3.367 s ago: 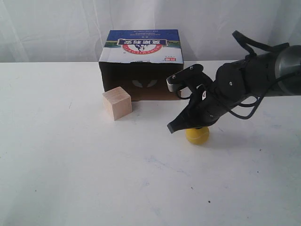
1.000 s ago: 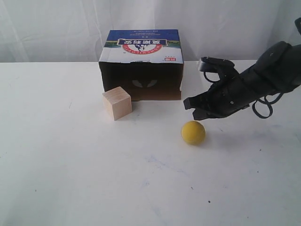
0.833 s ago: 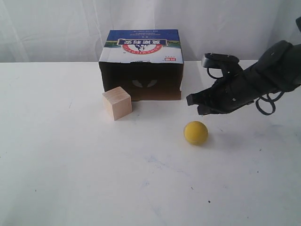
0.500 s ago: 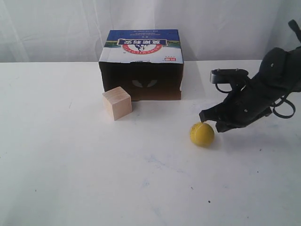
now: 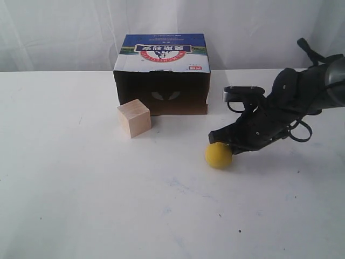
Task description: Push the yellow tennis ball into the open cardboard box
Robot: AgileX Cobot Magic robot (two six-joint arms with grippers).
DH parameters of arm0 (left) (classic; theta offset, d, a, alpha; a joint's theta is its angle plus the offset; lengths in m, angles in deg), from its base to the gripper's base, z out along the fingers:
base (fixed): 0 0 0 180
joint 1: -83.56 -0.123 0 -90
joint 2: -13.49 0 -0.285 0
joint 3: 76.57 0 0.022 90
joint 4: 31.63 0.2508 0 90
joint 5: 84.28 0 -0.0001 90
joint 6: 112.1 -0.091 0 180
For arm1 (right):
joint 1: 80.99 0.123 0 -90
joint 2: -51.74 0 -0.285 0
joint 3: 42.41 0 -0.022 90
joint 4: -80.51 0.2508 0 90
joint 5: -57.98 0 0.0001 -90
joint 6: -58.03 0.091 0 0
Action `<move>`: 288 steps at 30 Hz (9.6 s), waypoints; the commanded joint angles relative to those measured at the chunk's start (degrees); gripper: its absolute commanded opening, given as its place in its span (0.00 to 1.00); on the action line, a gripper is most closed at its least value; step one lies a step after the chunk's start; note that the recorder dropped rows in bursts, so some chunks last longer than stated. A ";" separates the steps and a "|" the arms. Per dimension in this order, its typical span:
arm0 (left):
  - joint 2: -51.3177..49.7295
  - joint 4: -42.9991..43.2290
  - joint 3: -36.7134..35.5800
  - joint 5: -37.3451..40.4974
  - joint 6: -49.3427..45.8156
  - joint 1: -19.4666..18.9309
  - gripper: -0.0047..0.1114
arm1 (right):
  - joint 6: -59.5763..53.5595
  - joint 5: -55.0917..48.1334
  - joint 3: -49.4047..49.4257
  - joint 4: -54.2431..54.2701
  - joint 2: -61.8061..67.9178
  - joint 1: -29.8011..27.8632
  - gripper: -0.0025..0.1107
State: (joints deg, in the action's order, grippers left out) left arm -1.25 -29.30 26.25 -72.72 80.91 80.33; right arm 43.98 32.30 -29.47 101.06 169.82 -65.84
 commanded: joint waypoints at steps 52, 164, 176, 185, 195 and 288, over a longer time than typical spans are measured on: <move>0.27 -0.04 -0.04 0.31 0.04 -0.09 0.04 | -6.87 14.29 -4.10 5.67 4.16 13.47 0.02; 0.27 -0.04 -0.04 0.31 0.04 -0.09 0.04 | 43.81 4.91 19.69 -61.61 -100.26 -15.73 0.02; 0.27 -0.04 -0.04 0.31 0.04 -0.09 0.04 | 37.88 -7.32 19.69 -37.13 -107.39 -15.49 0.02; 0.27 -0.04 -0.04 0.31 0.04 -0.09 0.04 | 24.39 -6.30 19.79 -35.72 -110.30 -15.49 0.02; 0.27 -0.04 -0.04 0.31 0.04 -0.09 0.04 | 31.33 14.44 41.22 -45.99 -110.30 -15.49 0.02; 0.27 -0.04 -0.04 0.31 0.04 -0.09 0.04 | 11.76 5.27 64.27 -24.79 -110.30 -15.71 0.02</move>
State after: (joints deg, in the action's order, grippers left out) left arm -1.25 -29.30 26.25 -72.61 80.91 80.33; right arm 55.44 37.15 34.70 76.22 59.88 -81.49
